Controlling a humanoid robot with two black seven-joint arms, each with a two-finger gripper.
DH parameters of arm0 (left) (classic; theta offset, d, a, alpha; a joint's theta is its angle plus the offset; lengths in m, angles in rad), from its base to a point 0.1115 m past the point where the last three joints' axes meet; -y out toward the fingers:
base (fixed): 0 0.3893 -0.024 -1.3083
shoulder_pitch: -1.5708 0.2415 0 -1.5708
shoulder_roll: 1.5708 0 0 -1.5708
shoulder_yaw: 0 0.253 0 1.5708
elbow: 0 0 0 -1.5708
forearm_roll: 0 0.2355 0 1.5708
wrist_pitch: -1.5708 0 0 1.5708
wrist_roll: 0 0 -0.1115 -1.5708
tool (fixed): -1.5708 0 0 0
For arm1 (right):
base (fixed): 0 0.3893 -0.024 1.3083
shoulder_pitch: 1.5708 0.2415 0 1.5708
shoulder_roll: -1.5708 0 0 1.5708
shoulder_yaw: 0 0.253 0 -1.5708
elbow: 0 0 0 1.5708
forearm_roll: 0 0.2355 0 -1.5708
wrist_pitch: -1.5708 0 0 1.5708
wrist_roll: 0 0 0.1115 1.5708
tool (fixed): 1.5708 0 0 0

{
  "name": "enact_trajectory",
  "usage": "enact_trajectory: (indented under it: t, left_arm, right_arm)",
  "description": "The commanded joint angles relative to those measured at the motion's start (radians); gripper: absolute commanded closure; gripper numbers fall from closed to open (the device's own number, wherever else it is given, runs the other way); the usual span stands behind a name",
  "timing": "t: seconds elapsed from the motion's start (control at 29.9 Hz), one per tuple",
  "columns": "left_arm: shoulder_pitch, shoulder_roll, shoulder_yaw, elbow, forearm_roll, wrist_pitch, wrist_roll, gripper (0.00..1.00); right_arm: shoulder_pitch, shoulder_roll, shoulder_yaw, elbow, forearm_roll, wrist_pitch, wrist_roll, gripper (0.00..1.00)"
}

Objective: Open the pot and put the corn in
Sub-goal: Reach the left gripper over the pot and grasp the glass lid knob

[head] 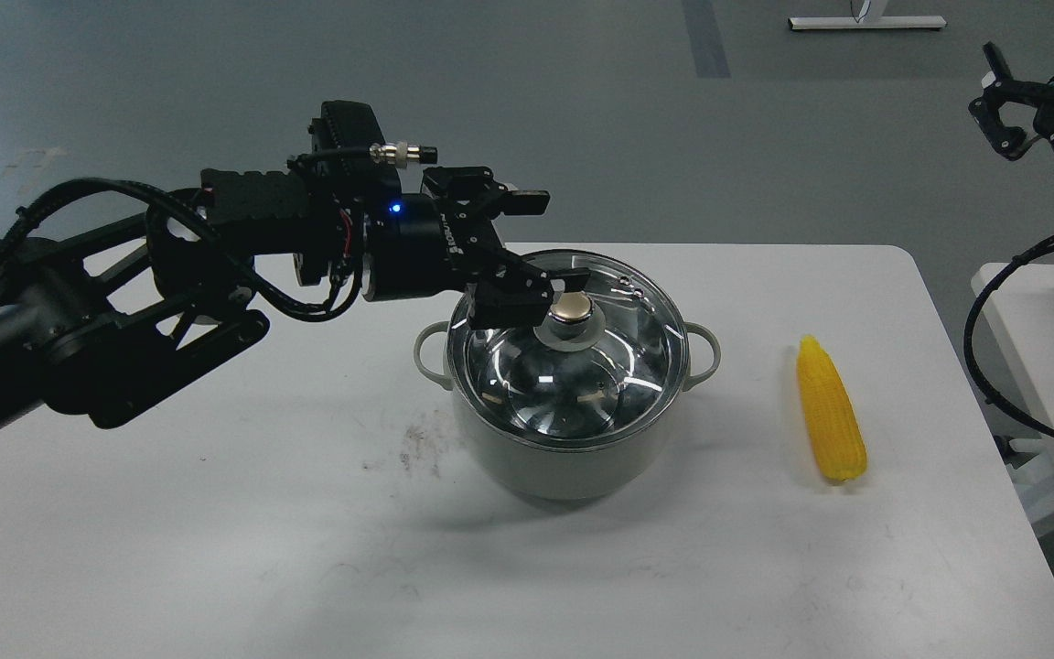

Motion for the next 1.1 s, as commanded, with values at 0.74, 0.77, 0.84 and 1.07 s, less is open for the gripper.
enact_trajectory:
  t: [0.74,0.77,0.84,1.07]
  left_arm:
    - [0.038,-0.159,0.111,0.247,-0.005,0.134,-0.002,0.25]
    - [0.037,-0.159,0.111,0.246,-0.005,0.137,0.000,0.25]
    - [0.035,-0.159,0.111,0.244,-0.005,0.137,-0.002,0.29]
    - [0.029,-0.159,0.110,0.236,-0.005,0.137,-0.002,0.55]
  right_arm:
    - [0.000,0.003,0.002,0.001,0.000,0.000,0.000,0.00]
    - [0.000,0.003,0.002,0.002,0.000,0.000,0.000,0.00]
    - [0.000,0.003,0.002,0.002,0.000,0.000,0.000,0.00]
    - [0.000,0.000,0.002,0.002,0.000,0.000,0.000,0.00]
